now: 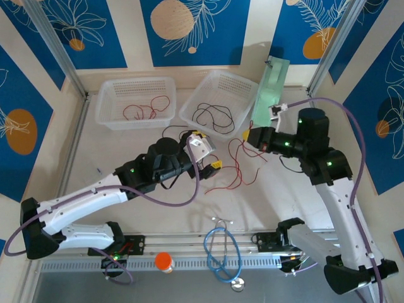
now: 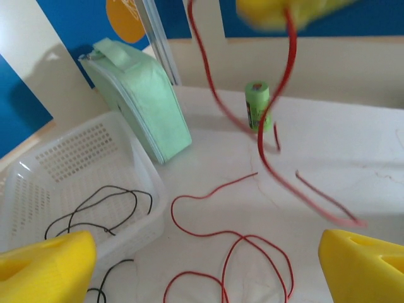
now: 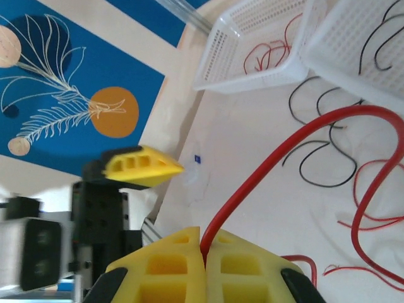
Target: Untangle the cables
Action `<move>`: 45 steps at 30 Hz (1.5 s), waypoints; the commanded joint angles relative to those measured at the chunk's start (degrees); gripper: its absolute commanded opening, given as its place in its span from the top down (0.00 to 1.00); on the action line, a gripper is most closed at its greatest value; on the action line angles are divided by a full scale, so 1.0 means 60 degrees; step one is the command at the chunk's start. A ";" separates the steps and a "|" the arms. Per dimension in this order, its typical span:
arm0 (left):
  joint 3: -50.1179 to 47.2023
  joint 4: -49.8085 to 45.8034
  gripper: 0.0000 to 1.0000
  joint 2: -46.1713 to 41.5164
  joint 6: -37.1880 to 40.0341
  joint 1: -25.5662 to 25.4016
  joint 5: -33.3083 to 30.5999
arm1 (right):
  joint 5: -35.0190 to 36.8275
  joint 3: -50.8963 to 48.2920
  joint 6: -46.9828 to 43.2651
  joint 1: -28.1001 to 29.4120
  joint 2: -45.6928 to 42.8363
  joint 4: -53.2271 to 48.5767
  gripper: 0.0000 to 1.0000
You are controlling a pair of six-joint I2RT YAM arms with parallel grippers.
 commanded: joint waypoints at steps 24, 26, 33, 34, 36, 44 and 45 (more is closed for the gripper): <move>0.1058 0.0544 0.48 0.1309 0.0838 -0.0290 -0.0074 | 0.1687 -0.0516 0.0755 0.2254 0.0479 0.1444 1.00; 0.1095 0.0702 0.49 0.1421 0.0984 -0.0291 -0.0161 | 0.1713 -0.0501 0.0756 0.2282 0.0419 0.1408 1.00; 0.1406 0.0879 0.67 0.1871 0.1107 -0.0289 -0.0594 | 0.1768 -0.0515 0.0769 0.2297 0.0224 0.1305 1.00; 0.1382 0.0936 0.73 0.1866 0.1092 -0.0289 -0.0676 | 0.1782 -0.0515 0.0770 0.2297 0.0206 0.1287 1.00; 0.1367 0.1043 0.83 0.1841 0.1106 -0.0297 -0.0798 | 0.1804 -0.0530 0.0771 0.2301 0.0159 0.1261 1.00; 0.1369 0.1045 1.00 0.1707 0.1139 -0.0289 -0.1016 | 0.1962 -0.0589 0.0800 0.2296 0.0126 0.1266 0.87; 0.1374 0.1040 1.00 0.1687 0.1161 -0.0290 -0.1119 | 0.2040 -0.0603 0.0800 0.2298 0.0097 0.1247 0.72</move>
